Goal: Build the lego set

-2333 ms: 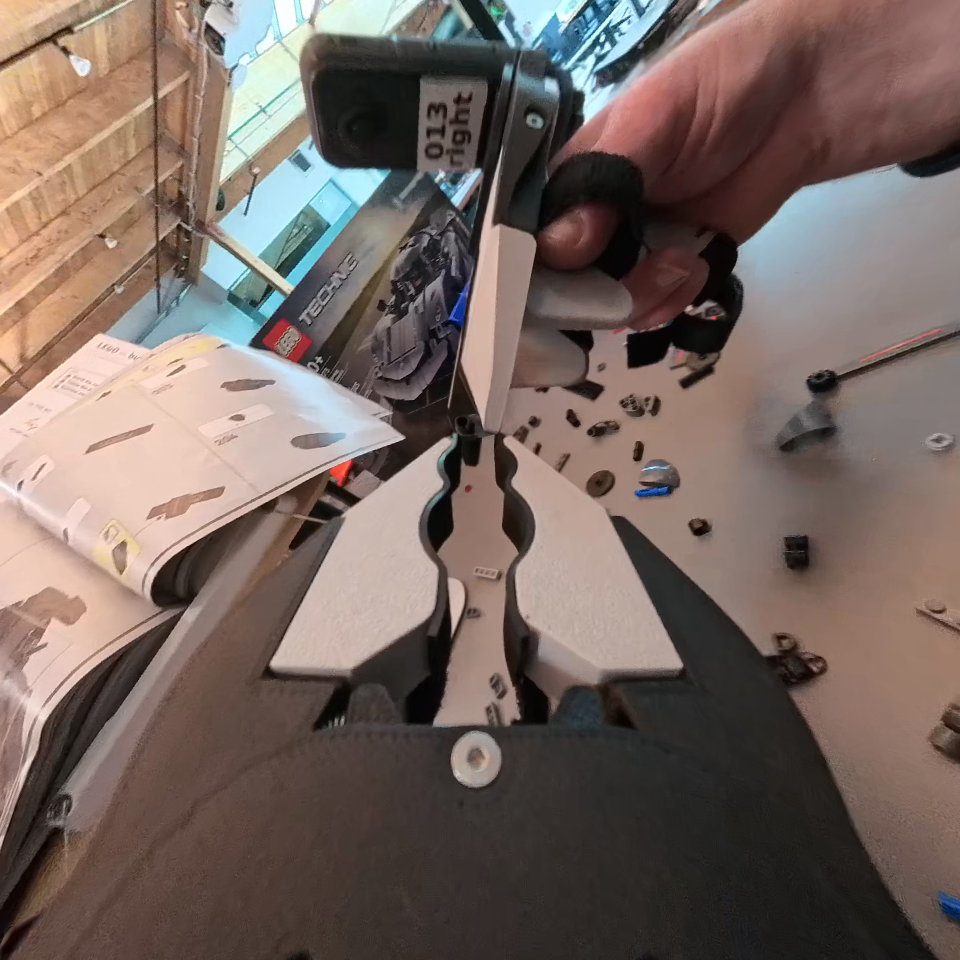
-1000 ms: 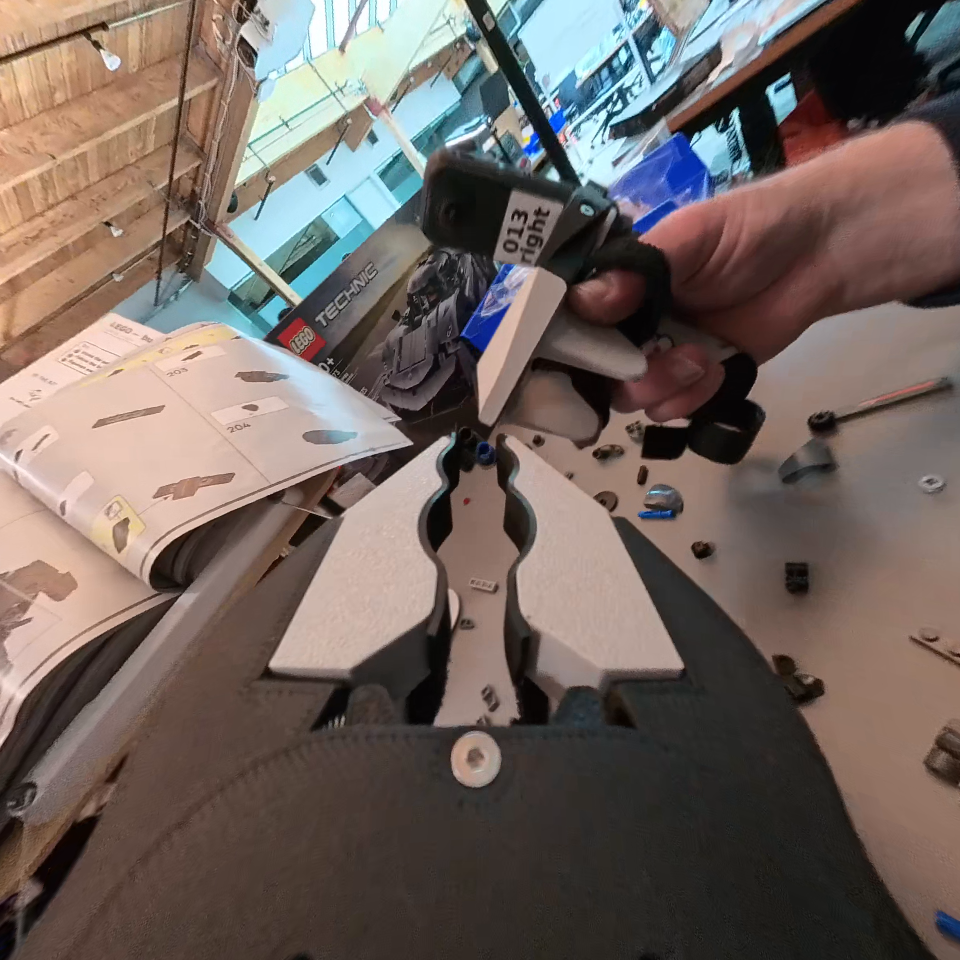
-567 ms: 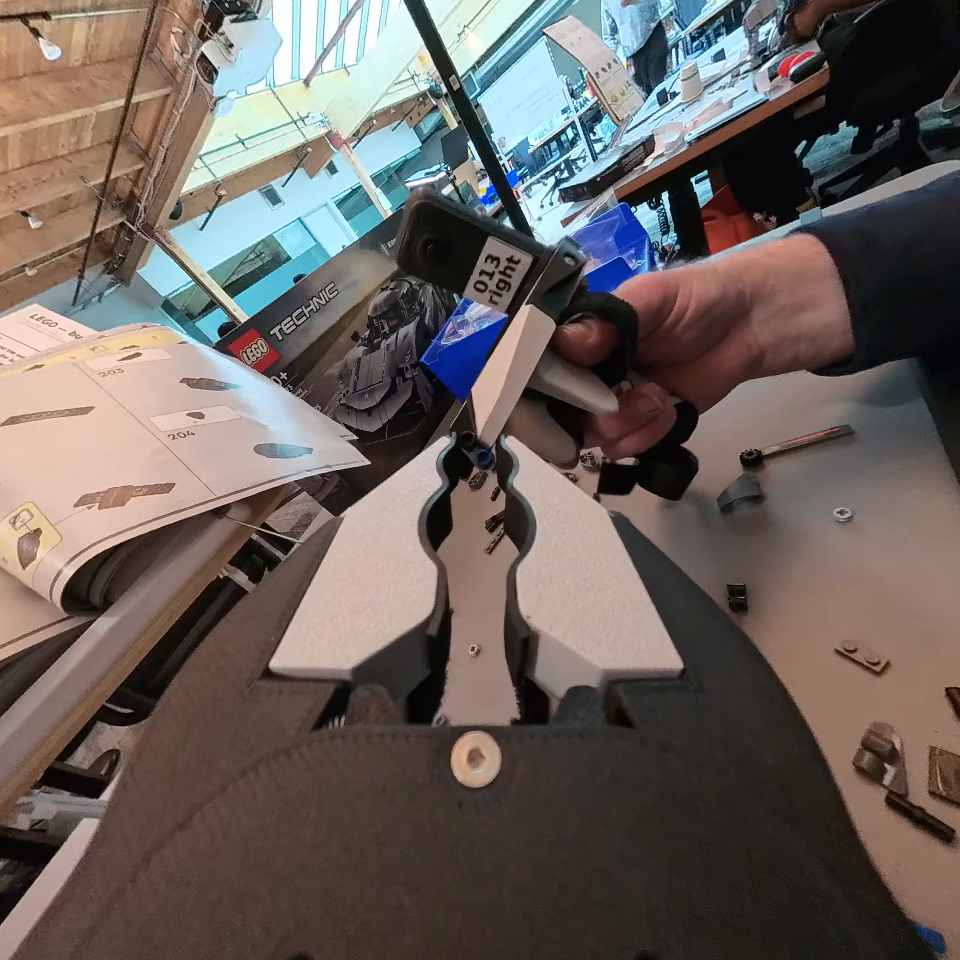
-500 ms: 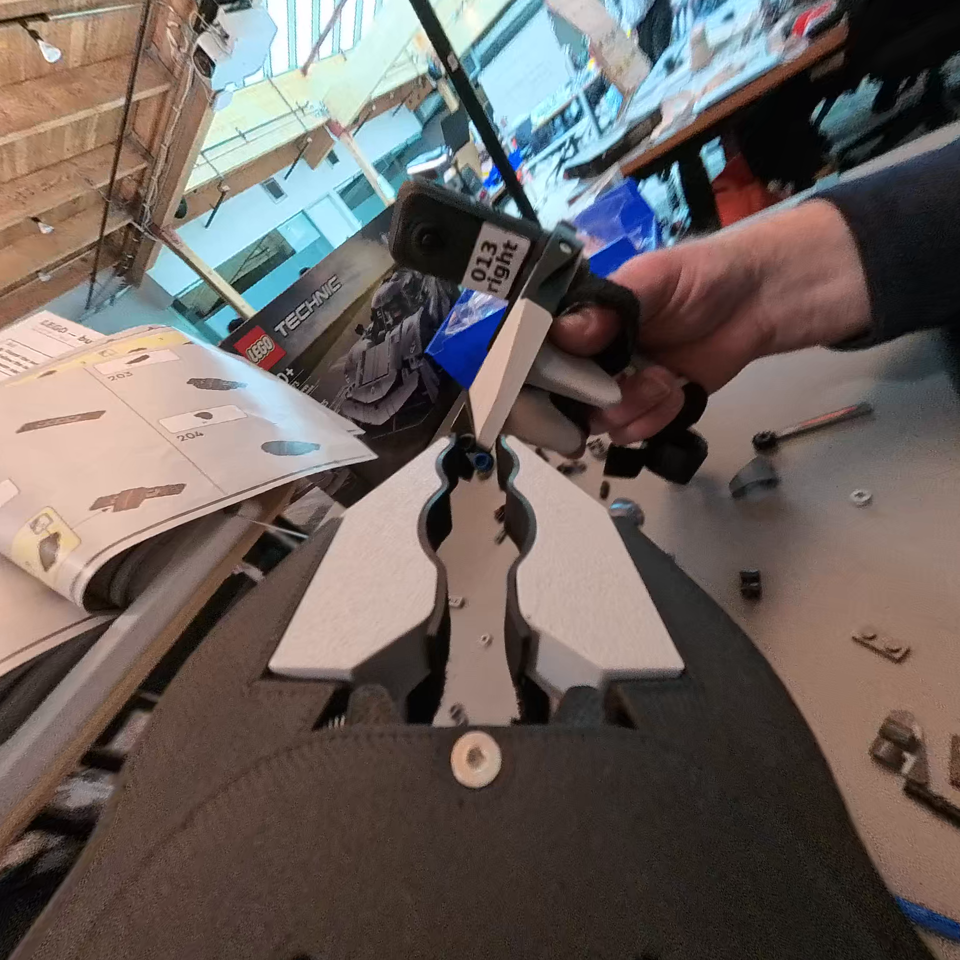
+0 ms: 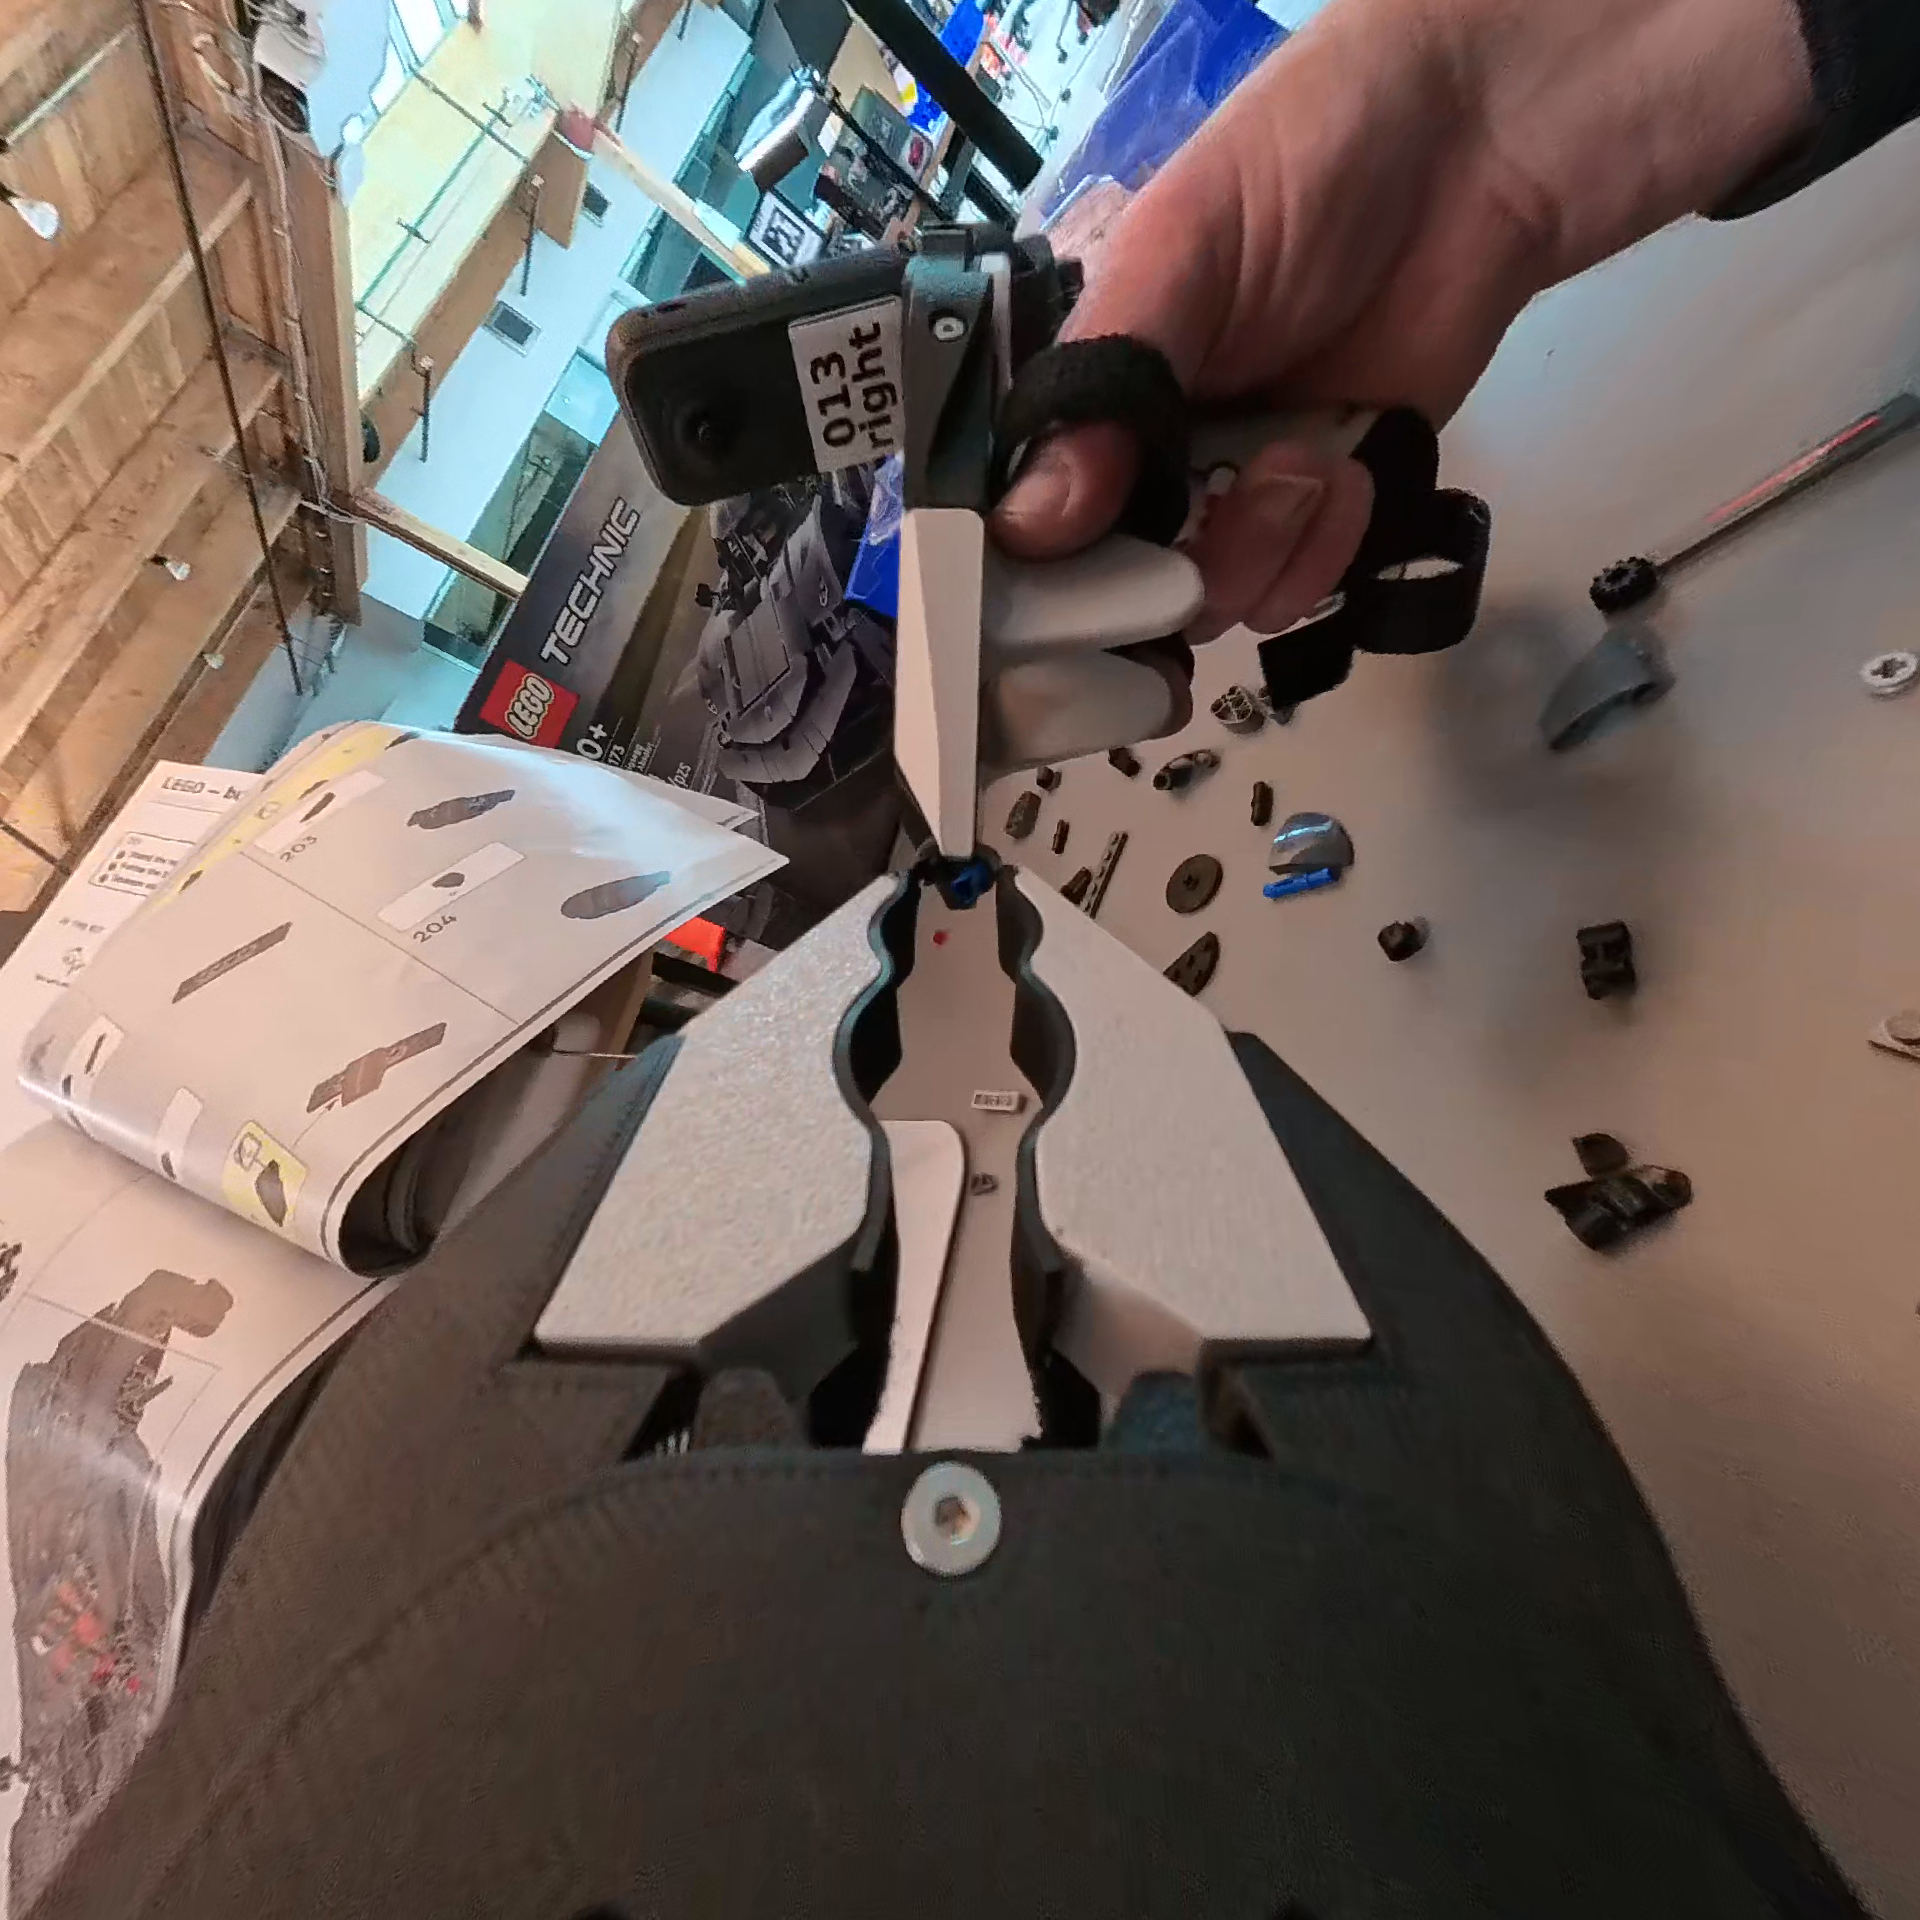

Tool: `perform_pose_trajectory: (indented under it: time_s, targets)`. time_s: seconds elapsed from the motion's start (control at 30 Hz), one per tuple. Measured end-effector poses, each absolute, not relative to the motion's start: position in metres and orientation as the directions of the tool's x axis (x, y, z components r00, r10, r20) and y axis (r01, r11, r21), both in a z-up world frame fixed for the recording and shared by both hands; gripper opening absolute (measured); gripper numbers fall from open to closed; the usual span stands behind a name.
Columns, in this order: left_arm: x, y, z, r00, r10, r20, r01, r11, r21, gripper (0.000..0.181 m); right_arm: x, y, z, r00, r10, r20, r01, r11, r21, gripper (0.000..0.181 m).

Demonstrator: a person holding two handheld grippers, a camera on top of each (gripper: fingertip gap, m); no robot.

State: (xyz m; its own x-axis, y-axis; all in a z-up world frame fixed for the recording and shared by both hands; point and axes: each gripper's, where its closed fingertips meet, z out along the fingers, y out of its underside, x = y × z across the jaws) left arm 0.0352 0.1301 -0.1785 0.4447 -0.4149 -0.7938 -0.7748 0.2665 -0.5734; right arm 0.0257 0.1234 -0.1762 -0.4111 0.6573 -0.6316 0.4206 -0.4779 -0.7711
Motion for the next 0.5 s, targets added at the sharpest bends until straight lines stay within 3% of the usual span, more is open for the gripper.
perform_pose_trajectory:
  time_s: [0.27,0.37,0.5]
  targets:
    - [0.037,0.133,-0.178,0.555,-0.486,-0.674,-0.671,0.217,-0.709,0.011,0.026,0.127,-0.175,-0.410,0.687,-0.600,0.389,-0.463,-0.796,0.010]
    - [0.036,0.135,-0.179,0.524,-0.450,-0.723,-0.714,0.231,-0.661,0.019,0.027,0.127,-0.180,-0.390,0.699,-0.600,0.418,-0.446,-0.791,0.010]
    - [0.041,0.133,-0.187,0.433,-0.414,-0.801,-0.797,0.240,-0.555,0.013,0.026,0.125,-0.187,-0.377,0.691,-0.617,0.451,-0.444,-0.774,0.010]
